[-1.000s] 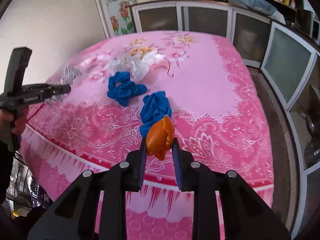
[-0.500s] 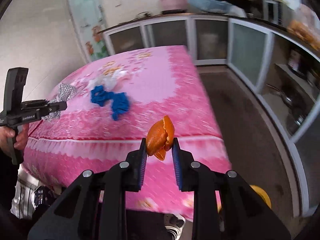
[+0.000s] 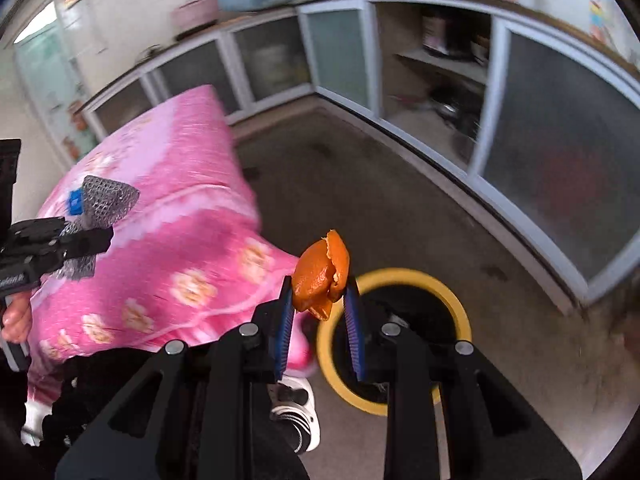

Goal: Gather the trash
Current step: 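Carry the silver mesh bag and orange peel over the bin, then open both grippers to drop the mesh bag and peel into the bin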

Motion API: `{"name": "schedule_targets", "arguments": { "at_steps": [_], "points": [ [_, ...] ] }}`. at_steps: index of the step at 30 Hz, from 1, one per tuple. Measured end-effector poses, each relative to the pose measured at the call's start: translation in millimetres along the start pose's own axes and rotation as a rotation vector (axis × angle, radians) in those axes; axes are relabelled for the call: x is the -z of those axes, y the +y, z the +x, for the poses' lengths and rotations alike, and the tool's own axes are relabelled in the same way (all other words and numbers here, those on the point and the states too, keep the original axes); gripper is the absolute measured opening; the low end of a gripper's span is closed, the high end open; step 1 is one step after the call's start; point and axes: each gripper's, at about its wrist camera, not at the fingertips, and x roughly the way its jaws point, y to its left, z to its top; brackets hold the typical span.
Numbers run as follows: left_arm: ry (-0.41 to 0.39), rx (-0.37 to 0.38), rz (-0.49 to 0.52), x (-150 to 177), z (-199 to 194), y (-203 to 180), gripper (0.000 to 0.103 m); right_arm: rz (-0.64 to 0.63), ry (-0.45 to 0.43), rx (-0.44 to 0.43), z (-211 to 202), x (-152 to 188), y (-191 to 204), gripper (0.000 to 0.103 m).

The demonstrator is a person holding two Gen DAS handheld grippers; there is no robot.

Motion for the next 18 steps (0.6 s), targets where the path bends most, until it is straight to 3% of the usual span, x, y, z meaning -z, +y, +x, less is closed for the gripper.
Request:
{"name": "schedule_targets", "arguments": {
  "at_steps": [6, 18],
  "points": [
    [0.081, 0.067, 0.039, -13.7, 67.9, -34.2, 0.02, 0.077, 0.051, 0.042, 24.1, 20.4, -41.2, 0.023],
    [0.228, 0.057, 0.071, -26.0, 183.6, -60.2, 0.02, 0.165, 0.165, 0.056, 90.8, 35.2, -86.8, 0.024]
  ]
}}
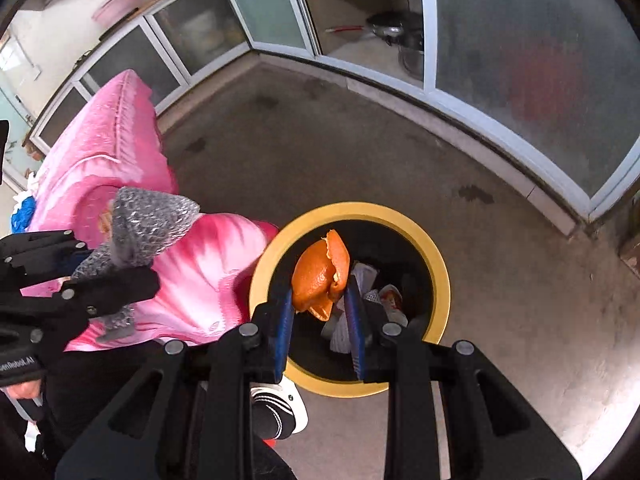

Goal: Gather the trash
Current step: 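Open both grippers to drop the mesh bag and peel into the bin, then grasp the white tissue with the left gripper while the right grasps a blue glove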

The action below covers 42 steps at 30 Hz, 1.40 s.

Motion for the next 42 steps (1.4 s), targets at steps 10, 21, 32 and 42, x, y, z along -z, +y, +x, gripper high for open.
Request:
{"name": "schedule_targets", "arguments": {
  "at_steps": [10, 21, 32, 42],
  "points": [
    [-0.022, 0.023, -0.079, -0.2, 4.7, 9.5, 0.081, 0.061, 0.047, 0.08, 13.9, 18.4, -40.7, 0.059],
    [-0.203, 0.08, -0.117, 28.0, -88.9, 12.9, 0.081, 0.084, -0.093, 0.083, -63.7, 42.1, -43.8, 0.061],
    [-0.424, -0.121, -0.224, 129.8, -238.5, 60.4, 0.085, -0.138, -0.303, -0.011, -134.8, 20.7, 62.6, 0.063],
    [-0.537, -0.431, -0.445, 243.4, -352.4, 138.5, 0.095, -0.434, -0.327, -0.187, -134.4, -1.6, 208.3, 0.066]
  ]
}}
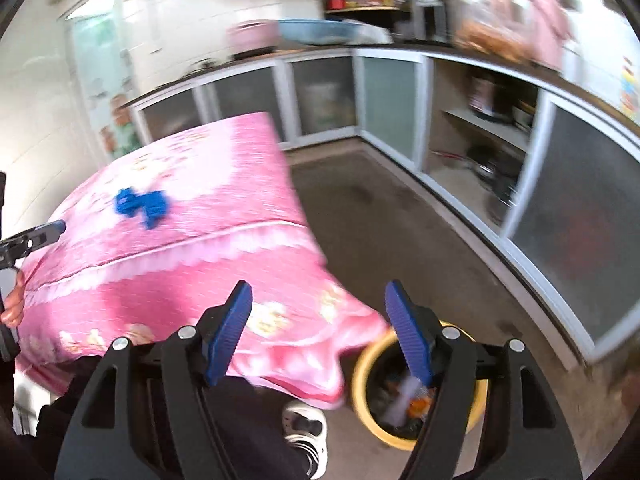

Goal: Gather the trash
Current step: 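Grasp the white tissue with the left gripper while the right grasps a blue glove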

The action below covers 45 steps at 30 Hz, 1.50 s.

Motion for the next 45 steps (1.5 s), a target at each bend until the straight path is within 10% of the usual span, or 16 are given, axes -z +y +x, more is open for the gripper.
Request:
{"name": "schedule_targets", "arguments": {
  "at_steps": [19, 45],
  "points": [
    [-0.02, -0.322, -0.022, -39.6, -1.0, 165.0, 0.095, -0.189, 0.073, -0.257, 106.3, -72.9, 162.4, 0.066],
    [0.183, -0.269, 0.123, -115.8, 160.1, 236.9, 0.095, -0.259, 0.205, -0.286, 252.9, -109.6, 216.2, 0.066]
  ]
}}
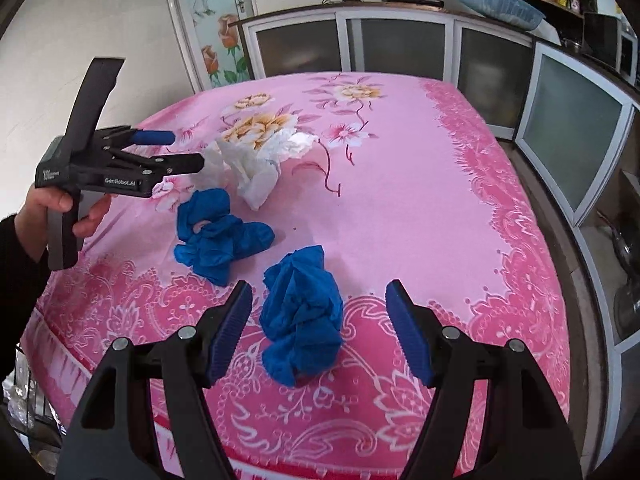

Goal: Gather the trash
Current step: 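Grasp the white tissue with the left gripper while the right grasps a blue glove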

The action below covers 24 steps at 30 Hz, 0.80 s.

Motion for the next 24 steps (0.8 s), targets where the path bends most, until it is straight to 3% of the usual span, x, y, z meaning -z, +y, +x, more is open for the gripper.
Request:
{"name": "schedule_targets", "arguments": {
  "at_steps": [6, 9, 10, 11, 16, 18, 23, 24],
  "points": [
    [0.043, 0.039, -0.039, -4.0, 20.5, 3.0, 0.095, 0.0, 0.056, -0.01, 20.3, -4.5, -1.8, 0.063],
    [0.051, 0.056, -0.062, -4.7, 25.4, 5.3, 0.095, -0.019, 0.081, -0.011, 25.7, -3.7, 2.5, 0.052],
    [0.051, 0.058, -0.065, -4.8, 25.9, 5.8, 0.094, -0.03, 0.088, -0.003, 27.6, -3.0, 4.6, 0.044],
    [0.05, 0.06, -0.065, -4.5, 26.0, 5.8, 0.089, -0.036, 0.093, 0.001, 28.8, -2.1, 5.9, 0.037],
    [0.05, 0.085, -0.047, -4.2, 23.4, 2.1, 0.07, -0.03, 0.103, -0.012, 29.5, -2.2, 9.6, 0.023],
    [0.038, 0.095, -0.043, -4.4, 19.6, 1.1, 0.045, -0.026, 0.094, -0.011, 26.1, -2.0, 9.7, 0.02],
    [0.011, 0.098, -0.038, -4.8, 10.8, 1.9, 0.018, 0.006, 0.088, -0.055, 17.1, -0.6, 7.6, 0.016],
    [0.007, 0.1, -0.047, -4.3, 8.8, 4.1, 0.008, 0.016, 0.085, -0.063, 15.7, -0.8, 6.8, 0.016]
  ]
}}
